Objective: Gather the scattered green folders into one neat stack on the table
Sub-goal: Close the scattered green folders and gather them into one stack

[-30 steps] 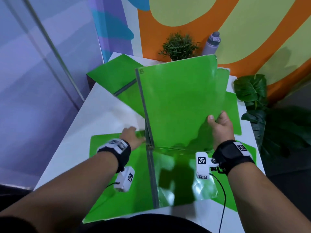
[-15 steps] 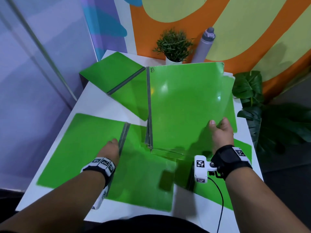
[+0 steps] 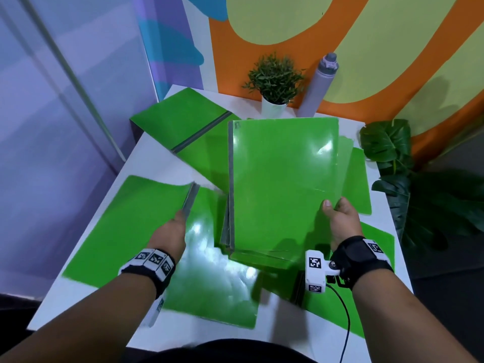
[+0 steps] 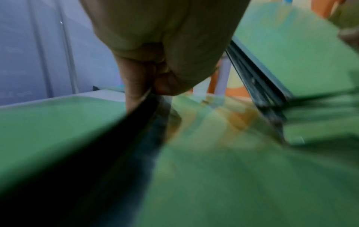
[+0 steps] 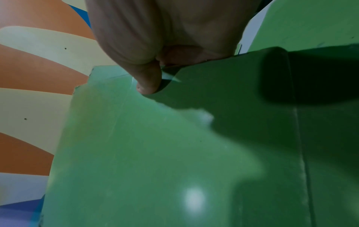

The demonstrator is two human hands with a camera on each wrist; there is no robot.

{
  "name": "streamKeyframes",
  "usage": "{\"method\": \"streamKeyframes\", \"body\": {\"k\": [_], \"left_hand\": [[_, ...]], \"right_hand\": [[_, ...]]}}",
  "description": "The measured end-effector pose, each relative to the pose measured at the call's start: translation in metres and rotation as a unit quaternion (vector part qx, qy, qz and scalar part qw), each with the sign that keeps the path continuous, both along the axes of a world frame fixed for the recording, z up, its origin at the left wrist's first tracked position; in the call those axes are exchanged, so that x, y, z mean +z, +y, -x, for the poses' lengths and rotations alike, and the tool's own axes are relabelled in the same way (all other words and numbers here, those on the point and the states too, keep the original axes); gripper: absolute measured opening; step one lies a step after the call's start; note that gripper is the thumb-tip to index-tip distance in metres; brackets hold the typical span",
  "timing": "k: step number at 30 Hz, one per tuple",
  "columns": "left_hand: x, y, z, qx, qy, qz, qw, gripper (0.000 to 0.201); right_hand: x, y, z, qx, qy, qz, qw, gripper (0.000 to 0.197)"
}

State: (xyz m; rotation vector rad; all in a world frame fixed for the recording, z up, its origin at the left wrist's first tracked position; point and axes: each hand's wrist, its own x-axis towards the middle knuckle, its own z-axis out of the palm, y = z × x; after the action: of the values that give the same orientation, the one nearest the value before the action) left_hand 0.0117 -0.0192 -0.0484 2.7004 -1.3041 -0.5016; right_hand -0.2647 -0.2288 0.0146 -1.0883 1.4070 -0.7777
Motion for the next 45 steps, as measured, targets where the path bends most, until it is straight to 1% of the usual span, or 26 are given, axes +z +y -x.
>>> {"method": "streamKeyframes", "body": {"k": [3, 5, 9, 10, 12, 14, 15, 16, 17, 19, 20, 22, 23, 24, 26, 27, 28, 29, 30, 32, 34, 35, 37, 39, 42, 45], "left_hand": [[0.041, -0.012, -0.010, 0.018, 0.013, 0.137, 0.990, 0.059], [0.074, -0.017, -0.014, 0.043, 0.034, 0.247, 0.967, 0.058], [0.125, -0.018, -0.017, 0.086, 0.138, 0.422, 0.892, 0.051], [0.129, -0.019, -0.016, 0.083, 0.183, 0.457, 0.867, 0.051], [0.130, -0.021, -0.016, 0.082, 0.298, 0.518, 0.797, 0.053], [0.125, -0.024, -0.017, 0.102, 0.403, 0.545, 0.729, 0.055], [0.122, -0.025, -0.017, 0.115, 0.444, 0.545, 0.702, 0.055], [0.118, -0.026, -0.017, 0.127, 0.475, 0.535, 0.687, 0.054], [0.114, -0.026, -0.015, 0.135, 0.497, 0.516, 0.685, 0.052], [0.104, -0.025, -0.010, 0.144, 0.516, 0.478, 0.696, 0.051], [0.102, -0.025, -0.006, 0.153, 0.529, 0.466, 0.692, 0.050], [0.096, -0.024, 0.000, 0.177, 0.569, 0.458, 0.660, 0.037], [0.094, -0.023, 0.002, 0.176, 0.565, 0.447, 0.670, 0.029], [0.091, -0.023, 0.004, 0.157, 0.541, 0.425, 0.709, 0.029], [0.083, -0.022, 0.005, 0.114, 0.447, 0.357, 0.812, 0.032], [0.079, -0.021, 0.005, 0.121, 0.409, 0.343, 0.837, 0.035], [0.073, -0.020, 0.003, 0.146, 0.374, 0.344, 0.849, 0.034], [0.067, -0.018, 0.001, 0.170, 0.350, 0.356, 0.849, 0.029], [0.061, -0.015, -0.001, 0.192, 0.334, 0.363, 0.848, 0.024], [0.045, -0.006, -0.009, 0.222, 0.322, 0.348, 0.852, 0.021], [0.030, 0.004, -0.015, 0.255, 0.316, 0.315, 0.858, 0.022], [0.022, 0.009, -0.017, 0.276, 0.312, 0.300, 0.858, 0.023], [0.013, 0.016, -0.019, 0.303, 0.311, 0.274, 0.858, 0.023], [0.004, 0.020, -0.020, 0.318, 0.316, 0.254, 0.857, 0.025], [-0.006, 0.020, -0.019, 0.337, 0.328, 0.235, 0.851, 0.029], [-0.013, 0.020, -0.017, 0.347, 0.345, 0.224, 0.843, 0.031]], "right_hand": [[0.002, 0.003, 0.000, 0.012, -0.017, -0.030, 0.999, 0.071], [0.004, 0.006, -0.003, 0.026, -0.033, -0.051, 0.998, 0.073], [0.008, 0.012, -0.010, 0.061, -0.091, -0.084, 0.990, 0.075], [0.010, 0.013, -0.014, 0.068, -0.104, -0.083, 0.989, 0.075], [0.014, 0.015, -0.022, 0.079, -0.129, -0.078, 0.985, 0.077], [0.016, 0.015, -0.030, 0.087, -0.144, -0.073, 0.983, 0.079], [0.015, 0.014, -0.033, 0.092, -0.147, -0.071, 0.982, 0.079], [0.014, 0.014, -0.036, 0.103, -0.149, -0.071, 0.981, 0.080], [0.013, 0.016, -0.040, 0.113, -0.150, -0.071, 0.980, 0.079], [0.007, 0.019, -0.047, 0.130, -0.146, -0.054, 0.979, 0.074], [0.004, 0.021, -0.050, 0.133, -0.141, -0.039, 0.980, 0.072], [-0.001, 0.025, -0.057, 0.121, -0.125, -0.021, 0.985, 0.071], [-0.003, 0.027, -0.059, 0.111, -0.114, -0.019, 0.987, 0.069], [-0.004, 0.029, -0.062, 0.101, -0.109, -0.011, 0.989, 0.064], [-0.004, 0.035, -0.067, 0.087, -0.099, 0.013, 0.991, 0.055], [-0.003, 0.038, -0.068, 0.098, -0.088, 0.019, 0.991, 0.057], [-0.005, 0.041, -0.069, 0.128, -0.074, 0.022, 0.989, 0.061], [-0.007, 0.042, -0.069, 0.172, -0.043, 0.024, 0.984, 0.064], [-0.012, 0.040, -0.067, 0.220, 0.026, 0.031, 0.975, 0.062], [-0.031, 0.034, -0.055, 0.277, 0.249, 0.053, 0.927, 0.055], [-0.053, 0.028, -0.032, 0.232, 0.450, 0.024, 0.862, 0.052], [-0.062, 0.029, -0.020, 0.198, 0.506, -0.015, 0.839, 0.052], [-0.078, 0.035, 0.000, 0.159, 0.545, -0.077, 0.820, 0.056], [-0.089, 0.042, 0.009, 0.165, 0.542, -0.085, 0.819, 0.054], [-0.095, 0.040, 0.017, 0.212, 0.536, -0.026, 0.817, 0.039], [-0.092, 0.025, 0.031, 0.276, 0.534, 0.023, 0.799, 0.045]]}}
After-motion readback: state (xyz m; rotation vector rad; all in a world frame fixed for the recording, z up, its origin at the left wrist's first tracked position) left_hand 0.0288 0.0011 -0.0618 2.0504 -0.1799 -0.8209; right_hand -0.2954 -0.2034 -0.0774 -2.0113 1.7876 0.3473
